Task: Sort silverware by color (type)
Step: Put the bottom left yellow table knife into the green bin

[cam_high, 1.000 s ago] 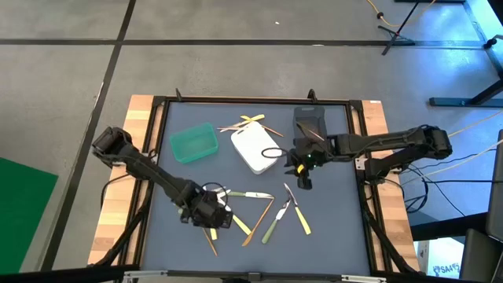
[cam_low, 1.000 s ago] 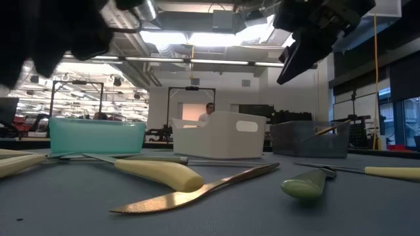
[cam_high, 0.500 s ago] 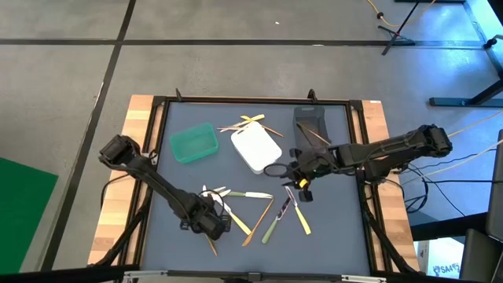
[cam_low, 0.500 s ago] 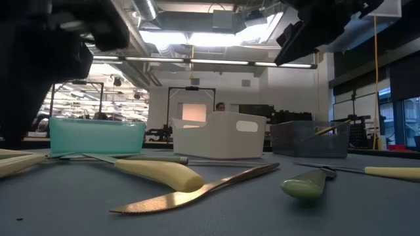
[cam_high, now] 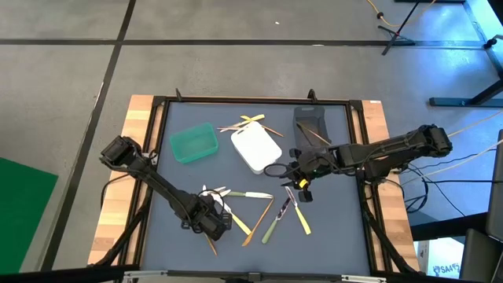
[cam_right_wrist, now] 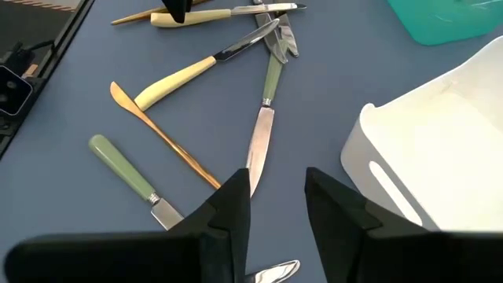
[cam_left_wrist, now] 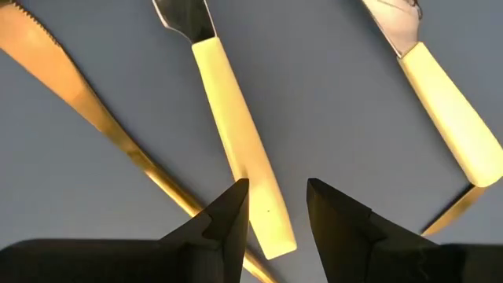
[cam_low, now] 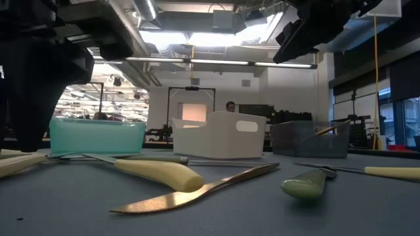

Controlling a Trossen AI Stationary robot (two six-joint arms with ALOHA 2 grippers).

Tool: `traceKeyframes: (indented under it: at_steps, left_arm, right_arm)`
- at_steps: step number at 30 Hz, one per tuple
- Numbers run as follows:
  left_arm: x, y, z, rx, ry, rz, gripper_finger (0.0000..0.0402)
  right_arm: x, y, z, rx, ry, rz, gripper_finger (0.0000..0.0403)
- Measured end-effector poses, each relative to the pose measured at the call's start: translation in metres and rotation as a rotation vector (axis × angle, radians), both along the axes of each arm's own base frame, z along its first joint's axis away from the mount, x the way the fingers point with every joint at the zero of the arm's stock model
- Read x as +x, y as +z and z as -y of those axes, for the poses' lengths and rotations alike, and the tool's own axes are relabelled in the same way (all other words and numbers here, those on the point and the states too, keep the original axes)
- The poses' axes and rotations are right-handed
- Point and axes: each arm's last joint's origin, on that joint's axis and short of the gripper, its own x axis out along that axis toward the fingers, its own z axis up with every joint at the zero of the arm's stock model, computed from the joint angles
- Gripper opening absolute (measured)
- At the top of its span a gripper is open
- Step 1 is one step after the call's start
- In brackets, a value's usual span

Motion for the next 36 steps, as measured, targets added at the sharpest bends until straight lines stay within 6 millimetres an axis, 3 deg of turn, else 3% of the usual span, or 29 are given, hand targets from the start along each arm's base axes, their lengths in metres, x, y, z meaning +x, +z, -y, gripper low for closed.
traceKeyframes:
  at_steps: [17, 24, 36]
  left_arm:
    - [-0.001, 0.000, 0.001, -0.025, 0.011, -0.019, 0.0124]
    - [0.001, -0.015, 0.003, -0.033, 0.012, -0.070, 0.0124]
    - [0.002, -0.018, 0.004, -0.030, 0.011, -0.079, 0.0120]
  right_arm:
    - [0.000, 0.000, 0.000, 0.000, 0.000, 0.000, 0.0111]
    - [0.000, 0.000, 0.000, 0.000, 0.000, 0.000, 0.0111]
    - [0.000, 0.000, 0.000, 0.000, 0.000, 0.000, 0.0111]
